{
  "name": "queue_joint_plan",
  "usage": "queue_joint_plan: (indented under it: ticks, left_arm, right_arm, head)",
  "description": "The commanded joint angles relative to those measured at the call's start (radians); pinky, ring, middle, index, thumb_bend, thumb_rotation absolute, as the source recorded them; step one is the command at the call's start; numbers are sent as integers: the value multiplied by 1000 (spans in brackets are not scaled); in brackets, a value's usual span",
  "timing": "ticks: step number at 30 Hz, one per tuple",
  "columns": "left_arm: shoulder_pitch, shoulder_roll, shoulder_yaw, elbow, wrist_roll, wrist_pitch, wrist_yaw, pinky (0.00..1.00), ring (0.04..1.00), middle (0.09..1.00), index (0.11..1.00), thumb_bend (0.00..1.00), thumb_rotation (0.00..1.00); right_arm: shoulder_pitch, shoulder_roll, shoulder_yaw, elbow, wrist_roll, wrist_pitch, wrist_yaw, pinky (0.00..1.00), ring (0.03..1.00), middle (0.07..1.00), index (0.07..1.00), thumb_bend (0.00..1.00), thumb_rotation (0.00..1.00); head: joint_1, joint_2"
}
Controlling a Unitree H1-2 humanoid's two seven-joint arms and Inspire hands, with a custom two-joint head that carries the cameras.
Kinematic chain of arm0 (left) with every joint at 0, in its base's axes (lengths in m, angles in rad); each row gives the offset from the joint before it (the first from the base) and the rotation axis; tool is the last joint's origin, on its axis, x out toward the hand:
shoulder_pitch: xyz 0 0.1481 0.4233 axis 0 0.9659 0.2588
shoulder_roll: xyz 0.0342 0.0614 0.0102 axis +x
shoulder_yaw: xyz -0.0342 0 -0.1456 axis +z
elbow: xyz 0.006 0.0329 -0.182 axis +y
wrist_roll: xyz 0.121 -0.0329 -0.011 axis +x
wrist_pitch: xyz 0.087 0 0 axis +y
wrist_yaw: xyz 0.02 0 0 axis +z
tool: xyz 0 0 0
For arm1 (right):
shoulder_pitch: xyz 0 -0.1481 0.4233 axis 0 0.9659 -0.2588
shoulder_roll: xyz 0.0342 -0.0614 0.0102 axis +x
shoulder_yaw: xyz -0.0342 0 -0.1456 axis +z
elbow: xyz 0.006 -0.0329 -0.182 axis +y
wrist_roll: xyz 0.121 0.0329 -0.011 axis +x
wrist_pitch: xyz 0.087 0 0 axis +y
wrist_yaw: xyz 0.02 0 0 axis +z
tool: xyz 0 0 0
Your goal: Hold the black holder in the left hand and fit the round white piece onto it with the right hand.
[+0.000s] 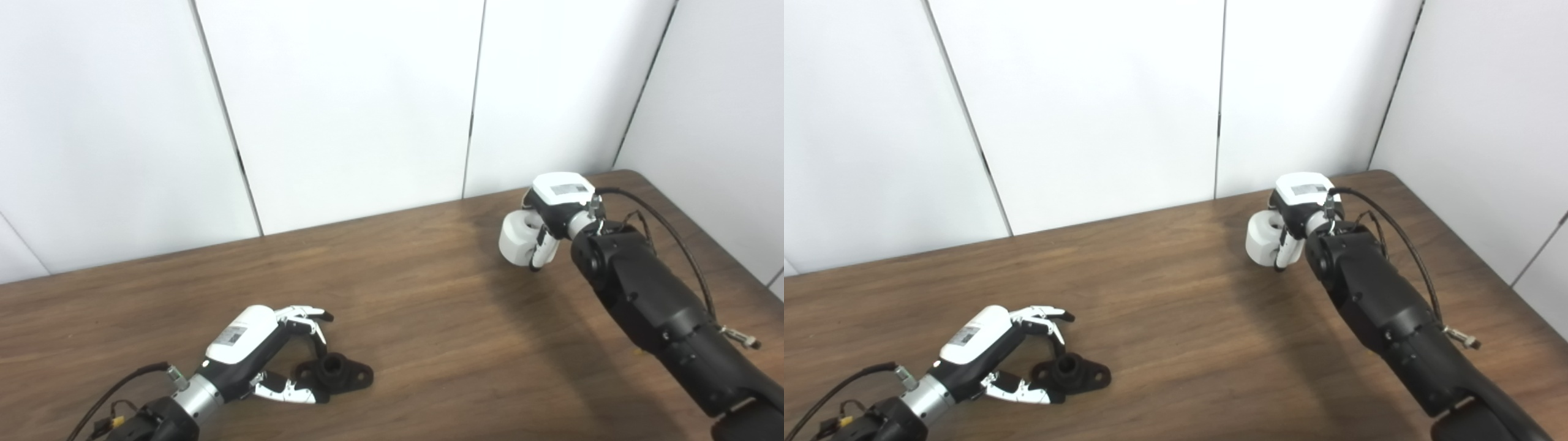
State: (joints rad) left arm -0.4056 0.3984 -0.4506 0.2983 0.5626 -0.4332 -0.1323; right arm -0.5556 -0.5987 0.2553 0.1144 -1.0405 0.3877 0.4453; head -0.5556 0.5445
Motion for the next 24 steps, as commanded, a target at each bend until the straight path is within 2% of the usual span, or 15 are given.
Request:
queue_joint_plan:
  ticks: [1,7,13,19,24]
  left_arm:
    - [39,14,-25,24,43,49,-62,722,833,819,486,522,50]
    - [30,-16,-44,77,81,42,-21,773,860,834,486,524,55]
    - [22,-48,-64,109,114,60,16,818,889,853,486,525,61]
    - [10,-76,-76,121,123,98,17,845,911,864,486,524,66]
    - [-5,-100,-88,147,146,108,40,815,905,860,486,524,69]
  right_arm:
    - [-57,-30,-15,-87,16,-14,19,731,759,688,481,523,139]
    - [-85,-26,11,-288,54,-42,161,704,807,729,482,525,141]
    - [-95,12,33,-409,85,-94,206,709,806,735,481,526,142]
    - [-105,45,39,-463,132,-141,239,695,809,736,482,524,145]
    - [-113,82,45,-485,166,-165,252,689,809,737,483,524,147]
  head:
    - [29,13]
    - [154,46]
    - [271,69]
    - [387,95]
    - [473,118]
